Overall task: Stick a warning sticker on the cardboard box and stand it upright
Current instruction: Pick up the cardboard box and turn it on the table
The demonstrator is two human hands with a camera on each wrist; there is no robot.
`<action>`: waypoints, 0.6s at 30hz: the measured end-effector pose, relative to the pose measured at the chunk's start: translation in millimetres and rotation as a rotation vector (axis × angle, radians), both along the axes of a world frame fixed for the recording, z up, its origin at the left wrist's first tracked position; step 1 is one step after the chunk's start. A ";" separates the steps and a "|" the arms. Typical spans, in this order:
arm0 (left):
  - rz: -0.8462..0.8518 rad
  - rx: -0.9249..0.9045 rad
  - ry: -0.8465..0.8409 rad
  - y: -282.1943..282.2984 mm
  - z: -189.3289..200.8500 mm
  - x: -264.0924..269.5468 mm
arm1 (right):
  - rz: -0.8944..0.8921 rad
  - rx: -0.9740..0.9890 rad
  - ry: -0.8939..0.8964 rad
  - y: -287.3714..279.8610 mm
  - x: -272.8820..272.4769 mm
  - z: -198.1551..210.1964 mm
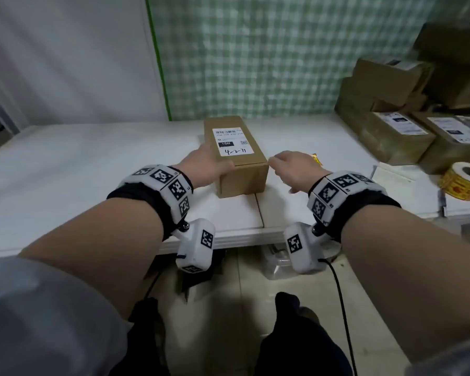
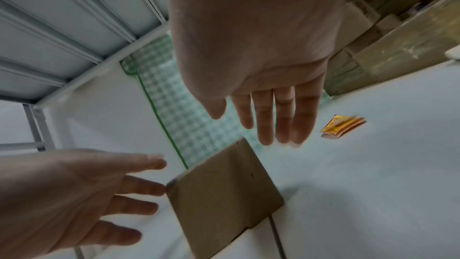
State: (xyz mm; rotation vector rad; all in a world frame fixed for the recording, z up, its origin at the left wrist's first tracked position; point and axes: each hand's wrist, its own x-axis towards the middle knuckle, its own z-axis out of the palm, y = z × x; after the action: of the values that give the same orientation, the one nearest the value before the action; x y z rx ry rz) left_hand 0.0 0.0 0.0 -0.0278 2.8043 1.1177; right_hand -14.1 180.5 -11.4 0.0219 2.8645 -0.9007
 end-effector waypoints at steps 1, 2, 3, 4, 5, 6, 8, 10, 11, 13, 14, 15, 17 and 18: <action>-0.016 0.036 -0.014 1.5 -1.6 -8.8 | -0.002 -0.034 -0.004 -2.2 -6.9 -2.3; -0.015 0.058 -0.018 0.1 -8.3 -23.5 | -0.008 -0.061 -0.014 -3.4 -16.0 -5.5; -0.013 0.073 -0.032 0.3 -12.7 -32.9 | -0.016 -0.099 -0.036 -5.5 -23.5 -8.1; -0.017 0.105 -0.037 -0.2 -18.1 -43.0 | -0.032 -0.145 -0.065 -8.0 -28.4 -9.8; -0.020 0.119 -0.048 -0.1 -21.7 -50.7 | -0.037 -0.177 -0.083 -9.8 -34.5 -12.1; -0.011 0.134 -0.065 0.4 -22.7 -55.6 | -0.040 -0.199 -0.106 -11.9 -39.1 -12.7; 0.022 0.180 -0.074 -0.6 -22.6 -64.4 | -0.024 -0.195 -0.143 -16.5 -46.3 -12.2; 0.067 0.247 -0.103 -2.2 -22.8 -68.5 | -0.054 -0.240 -0.178 -18.4 -50.7 -12.2; 0.080 0.287 -0.122 -3.4 -23.8 -70.9 | -0.059 -0.261 -0.182 -18.1 -52.6 -12.4; 0.094 0.333 -0.156 -3.8 -22.6 -70.9 | -0.063 -0.295 -0.191 -17.3 -53.0 -12.0; 0.089 0.337 -0.167 -3.8 -22.4 -70.0 | -0.061 -0.306 -0.199 -16.5 -52.6 -11.9; 0.082 0.339 -0.174 -3.0 -23.4 -70.6 | -0.059 -0.318 -0.199 -15.6 -52.7 -12.5; 0.093 0.315 -0.182 -0.5 -24.0 -70.6 | -0.063 -0.353 -0.207 -14.1 -49.2 -10.5; 0.097 0.282 -0.177 0.5 -22.9 -70.0 | -0.071 -0.377 -0.209 -13.0 -46.8 -9.2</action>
State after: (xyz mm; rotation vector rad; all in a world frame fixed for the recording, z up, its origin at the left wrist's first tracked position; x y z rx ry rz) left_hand -70.0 0.5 -22.9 -0.2262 2.4922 1.4463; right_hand -60.8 167.5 -20.6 0.1672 2.4772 -1.3501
